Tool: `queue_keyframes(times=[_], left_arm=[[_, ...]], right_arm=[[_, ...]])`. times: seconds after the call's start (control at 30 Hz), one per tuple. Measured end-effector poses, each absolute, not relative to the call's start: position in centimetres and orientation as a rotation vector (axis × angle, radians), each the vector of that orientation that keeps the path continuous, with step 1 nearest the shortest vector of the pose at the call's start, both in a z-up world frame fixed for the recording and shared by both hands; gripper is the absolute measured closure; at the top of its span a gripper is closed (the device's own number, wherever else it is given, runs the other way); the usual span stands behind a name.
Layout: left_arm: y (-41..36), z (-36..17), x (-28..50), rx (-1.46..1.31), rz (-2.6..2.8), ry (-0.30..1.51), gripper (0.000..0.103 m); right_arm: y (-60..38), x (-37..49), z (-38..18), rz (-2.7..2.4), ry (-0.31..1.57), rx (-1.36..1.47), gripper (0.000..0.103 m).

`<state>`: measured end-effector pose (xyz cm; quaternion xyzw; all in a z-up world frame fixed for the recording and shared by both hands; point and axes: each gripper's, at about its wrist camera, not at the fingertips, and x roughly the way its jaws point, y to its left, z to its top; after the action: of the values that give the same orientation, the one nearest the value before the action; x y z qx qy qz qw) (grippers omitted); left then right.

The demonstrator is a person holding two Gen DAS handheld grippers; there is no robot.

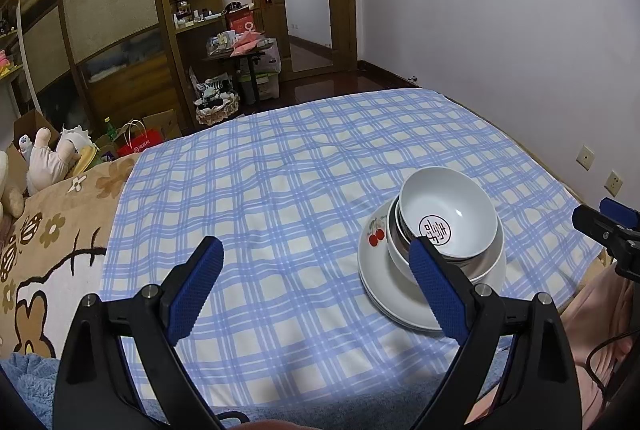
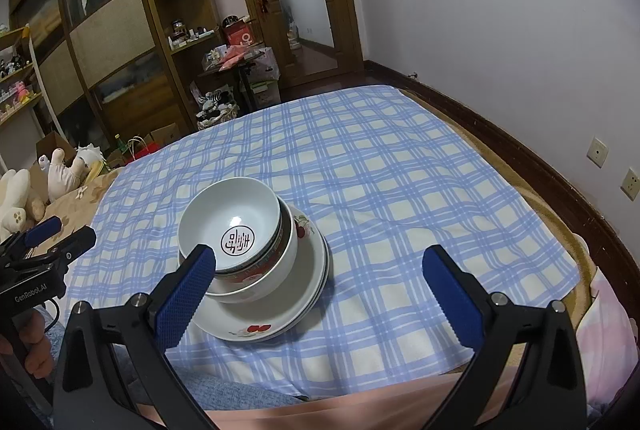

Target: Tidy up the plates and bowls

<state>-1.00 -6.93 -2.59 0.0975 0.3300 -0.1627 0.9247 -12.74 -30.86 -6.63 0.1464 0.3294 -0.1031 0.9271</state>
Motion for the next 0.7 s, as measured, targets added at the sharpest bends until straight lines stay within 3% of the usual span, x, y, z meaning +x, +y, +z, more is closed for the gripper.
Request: queue_keyframes(times=[0.7], left_arm=[[-6.99,-2.62,-1.07,0.201,-0.314,0.681,0.01]], right_arm=[[-30.76,-12.8,-6.63,-0.213,0.674,0.3,0.0]])
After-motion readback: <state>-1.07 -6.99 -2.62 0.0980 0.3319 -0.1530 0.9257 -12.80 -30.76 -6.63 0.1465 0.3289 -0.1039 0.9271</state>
